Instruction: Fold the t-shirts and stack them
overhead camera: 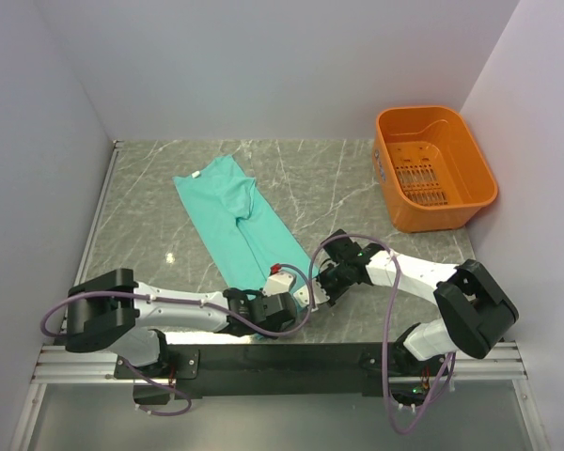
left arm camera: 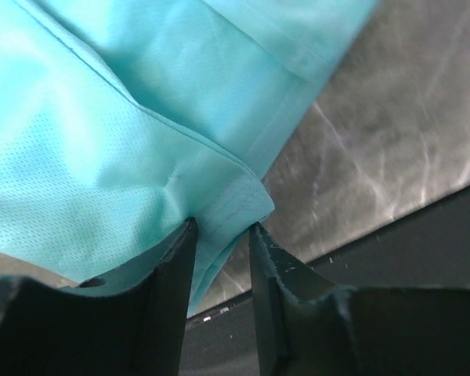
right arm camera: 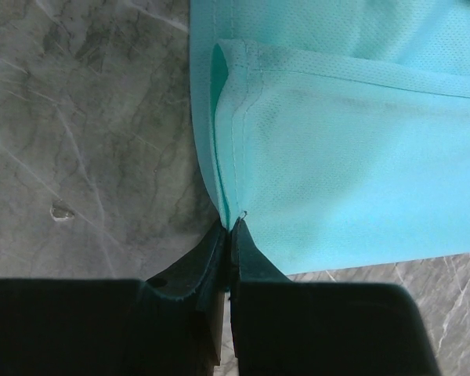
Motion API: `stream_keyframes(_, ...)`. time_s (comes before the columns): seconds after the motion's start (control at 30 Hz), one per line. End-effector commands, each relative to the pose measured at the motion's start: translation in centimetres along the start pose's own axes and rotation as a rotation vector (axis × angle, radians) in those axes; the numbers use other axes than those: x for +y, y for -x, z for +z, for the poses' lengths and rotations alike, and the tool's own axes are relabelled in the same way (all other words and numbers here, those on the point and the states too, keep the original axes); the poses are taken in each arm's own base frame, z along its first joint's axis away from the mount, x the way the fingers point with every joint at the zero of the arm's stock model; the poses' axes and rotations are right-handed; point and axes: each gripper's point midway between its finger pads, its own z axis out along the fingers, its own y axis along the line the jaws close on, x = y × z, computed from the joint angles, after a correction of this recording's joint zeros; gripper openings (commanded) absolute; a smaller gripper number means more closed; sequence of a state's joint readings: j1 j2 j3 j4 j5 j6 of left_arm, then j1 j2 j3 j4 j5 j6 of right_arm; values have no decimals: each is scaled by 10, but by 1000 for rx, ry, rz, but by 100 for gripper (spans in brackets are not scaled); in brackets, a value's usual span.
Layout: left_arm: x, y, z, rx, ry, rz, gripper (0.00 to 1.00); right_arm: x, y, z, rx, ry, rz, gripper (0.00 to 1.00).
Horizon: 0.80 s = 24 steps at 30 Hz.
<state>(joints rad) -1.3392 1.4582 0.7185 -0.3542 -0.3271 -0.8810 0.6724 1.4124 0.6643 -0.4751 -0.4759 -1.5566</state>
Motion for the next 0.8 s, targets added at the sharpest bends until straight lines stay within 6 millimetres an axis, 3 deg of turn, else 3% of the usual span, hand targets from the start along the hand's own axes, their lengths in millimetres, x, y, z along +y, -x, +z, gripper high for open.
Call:
stream_keyframes(0.0, 36, -18, 5, 52, 183, 28, 38, 7, 2, -3, -24, 7, 21, 0)
stream_keyframes(0.17, 39, -27, 15, 84, 236, 30, 34, 7, 5, -6, -42, 7, 26, 0)
stream_keyframes(0.43, 37, -57, 37, 169, 265, 65, 2, 8, 7, -8, -55, 4, 29, 0)
stream_keyframes(0.5, 37, -65, 38, 185, 256, 70, 1, 7, 7, -9, -55, 0, 28, 0)
stream_keyframes(0.6, 29, -66, 34, 175, 214, 78, 0, 7, 5, -9, -48, 1, 31, 0)
stream_keyframes(0.77, 1, -40, 8, 93, 63, 78, 0, 3, 8, -15, -61, -11, 39, 0)
